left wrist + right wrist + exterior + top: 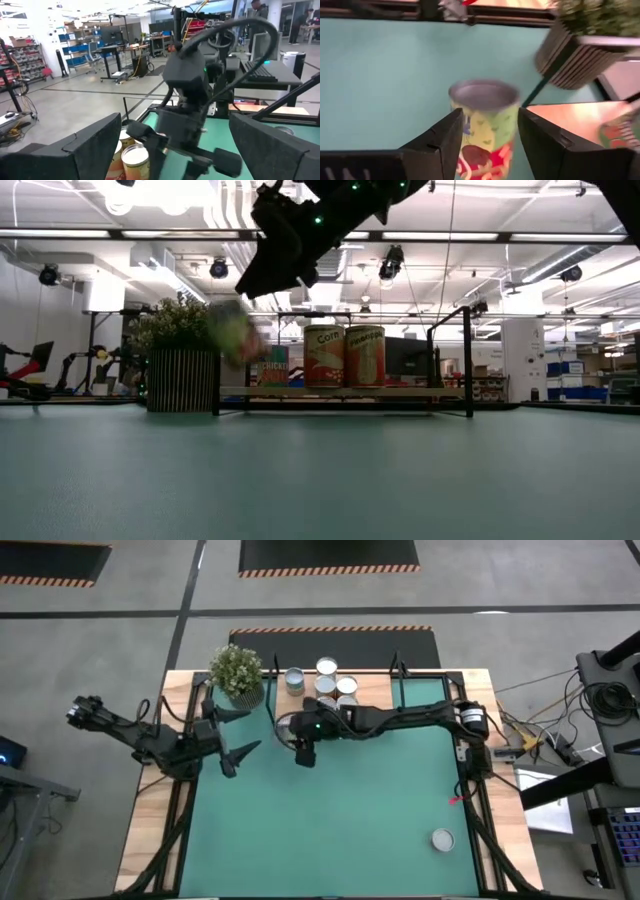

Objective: Pick and place cans onto a shelf
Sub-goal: Put the canned spaghetti sauce on the shelf

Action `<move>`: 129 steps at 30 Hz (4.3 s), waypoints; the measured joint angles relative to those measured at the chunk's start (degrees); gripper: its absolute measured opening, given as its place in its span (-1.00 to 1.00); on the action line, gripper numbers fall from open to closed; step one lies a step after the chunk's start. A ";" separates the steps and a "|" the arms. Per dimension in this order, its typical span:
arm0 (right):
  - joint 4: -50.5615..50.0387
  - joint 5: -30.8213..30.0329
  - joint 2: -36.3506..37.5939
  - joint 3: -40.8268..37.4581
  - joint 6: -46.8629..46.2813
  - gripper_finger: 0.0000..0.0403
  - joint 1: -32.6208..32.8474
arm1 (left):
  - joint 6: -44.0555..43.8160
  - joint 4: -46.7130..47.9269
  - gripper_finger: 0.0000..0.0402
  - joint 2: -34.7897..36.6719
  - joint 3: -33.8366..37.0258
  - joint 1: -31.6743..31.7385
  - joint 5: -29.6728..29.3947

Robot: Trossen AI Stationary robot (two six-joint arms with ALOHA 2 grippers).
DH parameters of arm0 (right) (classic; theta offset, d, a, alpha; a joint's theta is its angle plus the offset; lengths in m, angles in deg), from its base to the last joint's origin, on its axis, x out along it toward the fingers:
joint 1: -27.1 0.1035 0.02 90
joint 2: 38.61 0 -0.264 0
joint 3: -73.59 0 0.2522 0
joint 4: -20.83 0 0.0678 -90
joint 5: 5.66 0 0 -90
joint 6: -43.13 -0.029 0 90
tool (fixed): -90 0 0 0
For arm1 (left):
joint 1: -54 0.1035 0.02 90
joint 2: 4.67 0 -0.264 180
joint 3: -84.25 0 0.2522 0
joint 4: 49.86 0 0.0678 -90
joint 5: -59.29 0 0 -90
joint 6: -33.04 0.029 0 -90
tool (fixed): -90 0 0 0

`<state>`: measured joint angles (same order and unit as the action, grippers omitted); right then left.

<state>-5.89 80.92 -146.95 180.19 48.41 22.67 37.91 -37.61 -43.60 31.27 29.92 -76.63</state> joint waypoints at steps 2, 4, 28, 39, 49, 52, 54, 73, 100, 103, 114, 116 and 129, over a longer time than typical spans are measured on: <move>0.01 0.73 0.50 -1.29 -0.23 -0.18 1.06 | 0.03 -0.06 0.76 -0.08 0.00 0.00 0.00; 0.40 0.80 0.59 -2.45 -0.33 -0.24 2.86 | 0.06 -0.22 0.76 -0.39 0.00 0.00 -0.01; 9.00 -16.17 14.22 -22.94 -1.01 -0.74 16.30 | -8.50 8.99 0.76 -7.39 -0.04 0.00 0.38; 26.19 -20.33 33.16 -42.27 5.06 -0.79 19.18 | -33.29 16.54 0.76 -28.96 3.88 -0.68 0.43; 27.61 -20.22 39.78 -46.75 5.32 -0.79 19.19 | -37.36 13.02 0.76 -46.72 3.94 -0.26 -6.11; 27.81 -20.20 39.37 -46.77 5.30 -0.79 19.20 | -40.63 13.38 0.76 -49.70 4.28 -0.02 -6.07; 27.90 -20.19 39.07 -46.81 5.40 -0.79 19.18 | -42.61 13.38 0.75 -51.23 4.66 -0.02 -6.00; 28.27 -20.20 38.01 -46.47 5.65 -0.79 19.15 | -52.43 13.95 0.38 -55.43 5.62 -0.02 -5.31; 25.87 -20.66 38.92 -46.47 5.20 -0.79 19.15 | -42.04 73.49 0.37 -46.37 -32.97 22.00 51.95; 24.56 -20.66 39.58 -46.46 5.06 -0.79 19.15 | -39.61 72.74 0.37 -47.00 -29.18 24.74 59.56; 21.63 -20.66 42.03 -46.44 4.09 -0.79 19.18 | -39.88 68.16 0.37 -48.23 -21.21 26.71 64.41; 21.69 -20.66 42.18 -46.44 3.64 -0.79 19.18 | -39.88 67.16 0.37 -48.22 -21.18 26.71 63.60; 20.66 -20.66 42.27 -46.44 3.32 -0.79 19.18 | -38.73 67.07 0.63 -48.21 -21.09 26.64 61.78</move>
<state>14.77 60.26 -104.67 133.75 51.73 41.84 -0.83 29.46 -91.81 10.18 56.57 -14.86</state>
